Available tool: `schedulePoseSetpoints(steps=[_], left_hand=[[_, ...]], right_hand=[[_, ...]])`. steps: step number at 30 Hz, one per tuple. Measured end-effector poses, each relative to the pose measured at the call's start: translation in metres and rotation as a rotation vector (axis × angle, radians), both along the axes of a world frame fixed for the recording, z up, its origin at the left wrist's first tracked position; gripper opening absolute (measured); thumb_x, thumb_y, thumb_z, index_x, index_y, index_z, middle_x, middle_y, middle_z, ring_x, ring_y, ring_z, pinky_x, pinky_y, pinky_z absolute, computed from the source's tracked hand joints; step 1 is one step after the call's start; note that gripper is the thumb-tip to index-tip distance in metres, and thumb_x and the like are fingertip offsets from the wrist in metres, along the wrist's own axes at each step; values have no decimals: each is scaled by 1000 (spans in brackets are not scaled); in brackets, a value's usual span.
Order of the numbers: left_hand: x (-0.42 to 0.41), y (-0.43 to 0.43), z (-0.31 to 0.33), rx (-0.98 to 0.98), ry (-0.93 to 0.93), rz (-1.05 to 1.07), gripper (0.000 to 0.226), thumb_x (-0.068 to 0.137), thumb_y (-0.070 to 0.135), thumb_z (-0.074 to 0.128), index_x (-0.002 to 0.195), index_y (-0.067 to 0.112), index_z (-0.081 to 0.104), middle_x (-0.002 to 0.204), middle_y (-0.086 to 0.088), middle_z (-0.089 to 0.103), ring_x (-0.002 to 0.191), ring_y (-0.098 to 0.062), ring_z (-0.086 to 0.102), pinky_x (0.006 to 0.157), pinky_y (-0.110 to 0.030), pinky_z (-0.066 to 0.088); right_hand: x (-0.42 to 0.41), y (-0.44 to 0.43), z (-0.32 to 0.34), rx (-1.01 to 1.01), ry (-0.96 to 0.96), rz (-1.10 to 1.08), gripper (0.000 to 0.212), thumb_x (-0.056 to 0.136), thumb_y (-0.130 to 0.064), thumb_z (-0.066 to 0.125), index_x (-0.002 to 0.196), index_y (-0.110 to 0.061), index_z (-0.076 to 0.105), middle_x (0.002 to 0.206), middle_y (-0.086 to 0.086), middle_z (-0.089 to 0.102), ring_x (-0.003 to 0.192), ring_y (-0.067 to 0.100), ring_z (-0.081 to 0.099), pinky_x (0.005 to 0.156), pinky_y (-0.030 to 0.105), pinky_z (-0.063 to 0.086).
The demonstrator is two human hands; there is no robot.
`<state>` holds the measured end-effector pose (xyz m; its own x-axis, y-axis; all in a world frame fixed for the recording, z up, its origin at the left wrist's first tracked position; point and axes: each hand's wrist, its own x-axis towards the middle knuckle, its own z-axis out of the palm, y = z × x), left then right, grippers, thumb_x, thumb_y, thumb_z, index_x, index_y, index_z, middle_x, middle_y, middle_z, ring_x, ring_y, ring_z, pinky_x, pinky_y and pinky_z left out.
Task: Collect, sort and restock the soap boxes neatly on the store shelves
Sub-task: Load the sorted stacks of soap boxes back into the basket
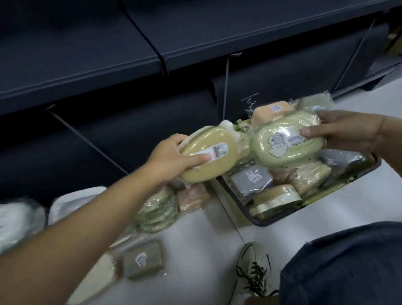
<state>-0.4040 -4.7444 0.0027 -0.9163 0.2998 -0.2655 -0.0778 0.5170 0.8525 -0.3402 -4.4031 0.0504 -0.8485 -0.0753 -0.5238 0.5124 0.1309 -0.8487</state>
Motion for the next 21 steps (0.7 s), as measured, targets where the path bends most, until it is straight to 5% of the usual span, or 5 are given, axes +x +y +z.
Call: schedulePoseSetpoints(steps=[4,8,11,17,21], left_hand=[[13,-128,38,102,-92,136,77,42,58,87,110,25,70,98,5,75,91,-15,72,71,-26,54],[33,-236,50,191,-185,335,94,11,64,90,94,21,78,91,-5,76,73,-13,71,66,-24,58],[51,-283,45,250,-219,464,96,10,62,92,94,17,77,94,-10,76,73,-16,70,75,-31,56],[54,-310,40,328,-200,520,99,16,60,94,101,14,75,100,-11,75,79,-15,71,68,-22,58],[57,-322,37,392,-234,556,104,16,58,94,106,11,74,107,-14,73,90,-21,69,82,-32,56]], right_hand=[[-28,-76,6,-85,24,125,102,30,-31,99,119,-5,56,112,16,70,100,25,70,74,29,59],[-52,-172,-38,-84,-59,100,77,54,-28,88,117,5,57,109,19,70,93,26,69,74,34,61],[-69,-230,-82,-55,-69,2,101,50,-35,93,131,5,49,118,18,68,97,26,68,76,38,60],[-88,-282,-150,-185,-183,-162,67,66,-31,79,125,-7,61,112,14,71,104,28,68,87,44,56],[-92,-298,-177,-126,-179,-200,47,81,-24,75,122,-7,61,113,14,70,104,27,67,90,40,54]])
